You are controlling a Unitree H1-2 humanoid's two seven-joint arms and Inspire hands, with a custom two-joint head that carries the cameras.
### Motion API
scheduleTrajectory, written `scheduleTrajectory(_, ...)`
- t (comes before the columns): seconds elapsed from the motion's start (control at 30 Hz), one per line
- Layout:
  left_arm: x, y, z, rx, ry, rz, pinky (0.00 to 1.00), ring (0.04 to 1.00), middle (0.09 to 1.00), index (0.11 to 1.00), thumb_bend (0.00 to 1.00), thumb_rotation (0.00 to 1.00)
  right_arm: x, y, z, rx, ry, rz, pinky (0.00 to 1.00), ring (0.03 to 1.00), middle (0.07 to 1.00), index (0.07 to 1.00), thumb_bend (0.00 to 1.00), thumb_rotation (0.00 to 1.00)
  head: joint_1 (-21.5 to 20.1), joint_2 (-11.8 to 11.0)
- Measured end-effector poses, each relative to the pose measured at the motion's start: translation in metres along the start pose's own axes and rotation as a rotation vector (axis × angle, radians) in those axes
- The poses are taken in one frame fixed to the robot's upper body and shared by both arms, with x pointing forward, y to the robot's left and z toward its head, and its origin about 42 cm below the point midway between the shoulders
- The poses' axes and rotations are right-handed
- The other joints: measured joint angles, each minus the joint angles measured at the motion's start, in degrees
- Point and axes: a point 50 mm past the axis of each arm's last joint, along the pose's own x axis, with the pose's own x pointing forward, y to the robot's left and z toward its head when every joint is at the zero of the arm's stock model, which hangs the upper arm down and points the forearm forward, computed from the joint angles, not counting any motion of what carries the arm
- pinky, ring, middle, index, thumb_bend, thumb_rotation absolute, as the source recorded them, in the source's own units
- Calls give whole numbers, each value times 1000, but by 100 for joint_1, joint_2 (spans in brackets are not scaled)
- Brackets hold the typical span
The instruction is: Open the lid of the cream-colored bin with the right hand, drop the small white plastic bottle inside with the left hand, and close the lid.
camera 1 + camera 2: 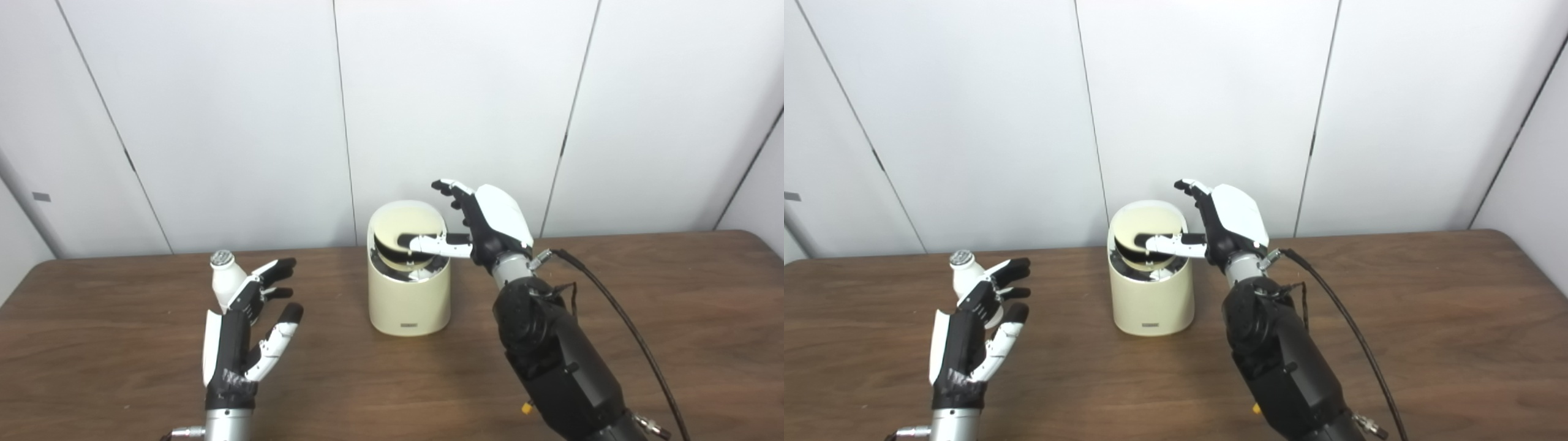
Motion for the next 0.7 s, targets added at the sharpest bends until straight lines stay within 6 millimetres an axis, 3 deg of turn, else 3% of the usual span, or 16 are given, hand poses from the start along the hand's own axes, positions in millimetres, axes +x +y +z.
scheduleTrajectory(0.4, 0, 0, 0, 1, 0, 0, 666, 778, 788, 756, 685, 698, -4, 3, -7, 59, 21, 55, 662, 807, 872, 879, 962, 937, 9, 0)
scheduleTrajectory(0.7, -1, 0, 0, -1, 1, -1, 671, 778, 789, 754, 689, 684, -15, 0, -28, 537, -3, 128, 904, 970, 975, 964, 1000, 977, 9, -9)
